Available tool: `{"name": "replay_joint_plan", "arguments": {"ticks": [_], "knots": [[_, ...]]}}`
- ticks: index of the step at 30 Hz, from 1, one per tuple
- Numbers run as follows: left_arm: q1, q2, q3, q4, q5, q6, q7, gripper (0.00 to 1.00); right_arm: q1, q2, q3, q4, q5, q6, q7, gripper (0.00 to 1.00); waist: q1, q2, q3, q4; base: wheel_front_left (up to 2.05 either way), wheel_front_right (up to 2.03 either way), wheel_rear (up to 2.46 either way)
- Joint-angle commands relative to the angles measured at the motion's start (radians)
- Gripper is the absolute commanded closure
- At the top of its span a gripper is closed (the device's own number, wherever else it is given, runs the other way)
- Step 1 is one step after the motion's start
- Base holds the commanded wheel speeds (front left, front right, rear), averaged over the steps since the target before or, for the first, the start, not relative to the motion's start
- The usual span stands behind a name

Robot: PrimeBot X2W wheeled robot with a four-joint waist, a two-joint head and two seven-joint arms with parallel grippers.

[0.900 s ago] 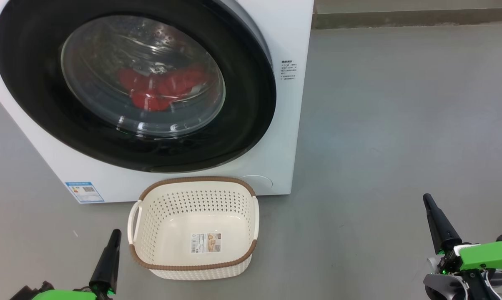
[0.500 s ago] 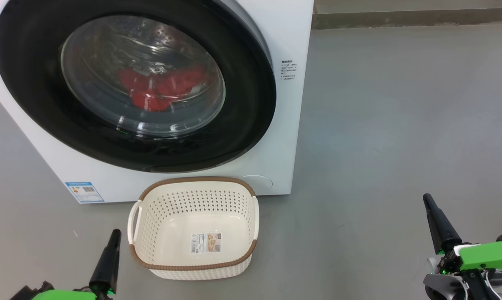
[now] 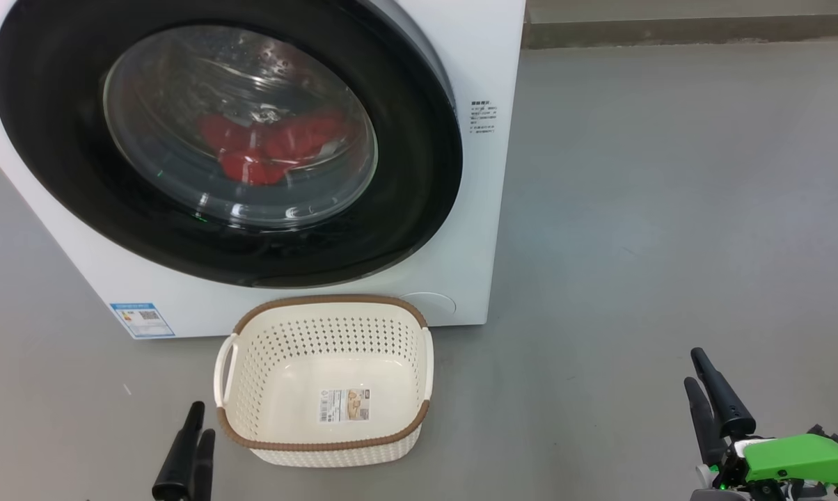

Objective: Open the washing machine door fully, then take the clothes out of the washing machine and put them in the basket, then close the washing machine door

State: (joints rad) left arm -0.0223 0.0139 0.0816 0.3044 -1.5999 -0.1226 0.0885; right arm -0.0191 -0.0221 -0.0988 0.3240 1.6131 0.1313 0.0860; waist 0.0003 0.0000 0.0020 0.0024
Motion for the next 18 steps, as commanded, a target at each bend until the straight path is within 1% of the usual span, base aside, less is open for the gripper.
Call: {"name": "replay_joint_plan", "arguments": {"ticks": [1,8,18], "knots": [[-0.017,0.015,0.000,-0.038,0.014,-0.001,-0.012,0.00,-0.024,-0.012,0.011,-0.032,-0.017,0.000,-0.015,0.00,-0.0001,0.0000,0.002,0.001,0.00,0.00,0.00],[-0.010,0.035,-0.016,-0.052,0.062,-0.002,-0.035,0.00,-0.023,-0.013,0.023,-0.038,-0.062,0.000,-0.032,0.00,-0.0002,0.0000,0.002,0.003,0.00,0.00,0.00],[0.001,0.048,-0.026,-0.075,0.210,-0.002,-0.065,0.00,-0.022,-0.022,0.053,-0.038,-0.183,0.000,-0.062,0.00,-0.0002,0.0000,0.002,0.007,0.00,0.00,0.00]]}}
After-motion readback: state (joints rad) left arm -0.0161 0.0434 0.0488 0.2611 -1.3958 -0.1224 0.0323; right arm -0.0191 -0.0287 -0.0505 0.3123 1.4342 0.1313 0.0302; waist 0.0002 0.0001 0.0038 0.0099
